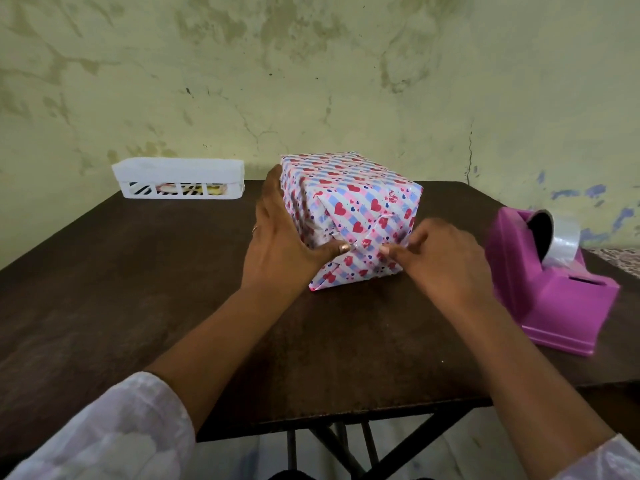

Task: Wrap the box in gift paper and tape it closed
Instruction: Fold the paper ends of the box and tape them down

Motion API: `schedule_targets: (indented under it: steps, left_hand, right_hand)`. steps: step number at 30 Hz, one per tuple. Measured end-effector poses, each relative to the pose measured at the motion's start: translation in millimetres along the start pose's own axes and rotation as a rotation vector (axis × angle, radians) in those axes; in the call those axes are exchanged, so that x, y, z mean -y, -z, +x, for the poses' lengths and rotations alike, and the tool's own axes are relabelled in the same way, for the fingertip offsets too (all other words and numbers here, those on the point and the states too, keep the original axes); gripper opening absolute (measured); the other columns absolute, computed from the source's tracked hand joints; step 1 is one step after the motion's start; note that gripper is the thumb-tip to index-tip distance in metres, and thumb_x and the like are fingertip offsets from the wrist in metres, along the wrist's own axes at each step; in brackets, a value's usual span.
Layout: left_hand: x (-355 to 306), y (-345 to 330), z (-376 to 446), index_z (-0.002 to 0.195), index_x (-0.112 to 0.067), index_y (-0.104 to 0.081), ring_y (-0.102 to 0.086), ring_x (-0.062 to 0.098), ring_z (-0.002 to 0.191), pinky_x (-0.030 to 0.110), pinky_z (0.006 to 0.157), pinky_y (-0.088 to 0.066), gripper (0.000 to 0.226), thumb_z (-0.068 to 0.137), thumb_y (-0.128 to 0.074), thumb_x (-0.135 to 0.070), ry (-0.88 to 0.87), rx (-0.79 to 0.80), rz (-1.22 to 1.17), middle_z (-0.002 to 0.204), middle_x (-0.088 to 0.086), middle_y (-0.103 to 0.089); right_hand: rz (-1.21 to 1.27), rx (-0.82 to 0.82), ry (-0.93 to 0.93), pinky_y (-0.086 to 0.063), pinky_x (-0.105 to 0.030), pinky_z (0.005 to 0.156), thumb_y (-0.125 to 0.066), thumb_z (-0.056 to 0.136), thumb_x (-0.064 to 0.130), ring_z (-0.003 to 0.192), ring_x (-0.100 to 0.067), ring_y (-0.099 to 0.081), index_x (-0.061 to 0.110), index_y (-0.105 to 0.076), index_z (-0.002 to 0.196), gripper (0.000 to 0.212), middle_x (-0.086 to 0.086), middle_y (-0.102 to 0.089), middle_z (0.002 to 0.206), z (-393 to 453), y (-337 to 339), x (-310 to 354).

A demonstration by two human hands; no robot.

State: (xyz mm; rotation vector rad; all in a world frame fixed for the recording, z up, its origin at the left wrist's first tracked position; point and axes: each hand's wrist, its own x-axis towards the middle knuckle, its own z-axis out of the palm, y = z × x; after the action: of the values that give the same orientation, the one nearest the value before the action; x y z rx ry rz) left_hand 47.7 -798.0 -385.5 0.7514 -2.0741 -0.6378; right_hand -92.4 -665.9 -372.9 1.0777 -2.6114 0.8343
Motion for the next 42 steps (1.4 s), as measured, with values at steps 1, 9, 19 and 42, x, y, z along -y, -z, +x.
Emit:
schedule_targets:
  steps: [1, 9, 19, 42]
  left_hand:
    - [1, 0, 1, 0.148, -0.026, 0.002, -0.020, 0.019, 0.142, 0.046, 0.114, -0.025, 0.121, 0.061, -0.077, -0.055, -0.023, 0.016, -0.021, 0.157, -0.001, -0.010]
    - [2, 10, 6, 0.144, -0.034, -0.020, -0.036, 0.018, 0.135, 0.049, 0.108, -0.036, 0.090, 0.071, -0.072, -0.041, -0.052, 0.145, -0.161, 0.149, -0.004, -0.034]
    - [2, 0, 1, 0.146, -0.032, -0.003, -0.030, 0.015, 0.137, 0.033, 0.110, -0.026, 0.115, 0.058, -0.072, -0.059, -0.002, 0.072, 0.002, 0.153, -0.008, -0.023]
    - [-6, -10, -7, 0.145, -0.028, -0.007, -0.024, 0.007, 0.136, 0.031, 0.108, -0.025, 0.113, 0.055, -0.066, -0.063, 0.016, -0.047, -0.124, 0.152, -0.007, -0.021]
  right_hand:
    - [0.076, -0.047, -0.018, -0.047, -0.030, 0.072, -0.070, 0.071, 0.055, 0.098, -0.020, -0.060, 0.018, -0.051, 0.117, 0.063, -0.004, -0.060, 0.112, 2, 1, -3]
    - [0.528, 0.194, 0.017, -0.037, -0.035, 0.103, -0.078, 0.071, 0.033, 0.130, -0.018, -0.042, 0.021, -0.029, 0.138, 0.085, 0.001, -0.043, 0.142, 11, -11, 7]
    - [0.376, -0.010, 0.060, -0.048, -0.031, 0.089, -0.068, 0.081, 0.037, 0.114, -0.017, -0.057, 0.016, -0.048, 0.129, 0.056, -0.002, -0.057, 0.129, 1, -14, 1]
    - [0.378, 0.070, 0.127, -0.047, -0.030, 0.089, -0.074, 0.076, 0.034, 0.115, -0.017, -0.056, 0.018, -0.043, 0.129, 0.063, -0.001, -0.055, 0.131, -4, -7, -2]
